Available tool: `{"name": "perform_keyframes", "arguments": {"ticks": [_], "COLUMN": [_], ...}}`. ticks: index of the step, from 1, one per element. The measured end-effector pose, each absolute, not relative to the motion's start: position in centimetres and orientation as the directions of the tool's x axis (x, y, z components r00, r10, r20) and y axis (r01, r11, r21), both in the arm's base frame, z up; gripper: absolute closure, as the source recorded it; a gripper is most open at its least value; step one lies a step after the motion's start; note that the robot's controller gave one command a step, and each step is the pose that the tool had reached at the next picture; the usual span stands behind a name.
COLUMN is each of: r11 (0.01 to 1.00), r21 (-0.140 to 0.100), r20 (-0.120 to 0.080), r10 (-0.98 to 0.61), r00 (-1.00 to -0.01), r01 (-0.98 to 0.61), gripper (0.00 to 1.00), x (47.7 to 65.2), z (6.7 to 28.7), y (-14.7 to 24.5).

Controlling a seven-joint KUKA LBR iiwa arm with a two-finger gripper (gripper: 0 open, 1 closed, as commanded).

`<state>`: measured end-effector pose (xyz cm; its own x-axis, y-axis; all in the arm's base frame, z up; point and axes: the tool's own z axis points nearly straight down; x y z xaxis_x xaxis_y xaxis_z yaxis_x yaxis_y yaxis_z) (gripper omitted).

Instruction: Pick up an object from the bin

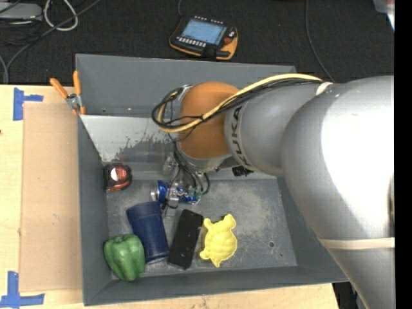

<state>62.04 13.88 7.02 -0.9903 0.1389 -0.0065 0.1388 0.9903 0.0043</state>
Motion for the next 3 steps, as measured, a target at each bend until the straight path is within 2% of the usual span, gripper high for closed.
{"name": "perform_keyframes", "arguments": {"ticks": [1,3], "r11": [0.997,0.997], "r21": [0.0,0.0], "r20": [0.012,0.01], "r10": [0.071,0.073], "r00": [-0.997,-0.997], "r01": [0.071,0.073], "gripper": [1.0,1.0], "x": [61.58,61.64], "z": [7.54,8.43], "y": [14.17,14.15]}}
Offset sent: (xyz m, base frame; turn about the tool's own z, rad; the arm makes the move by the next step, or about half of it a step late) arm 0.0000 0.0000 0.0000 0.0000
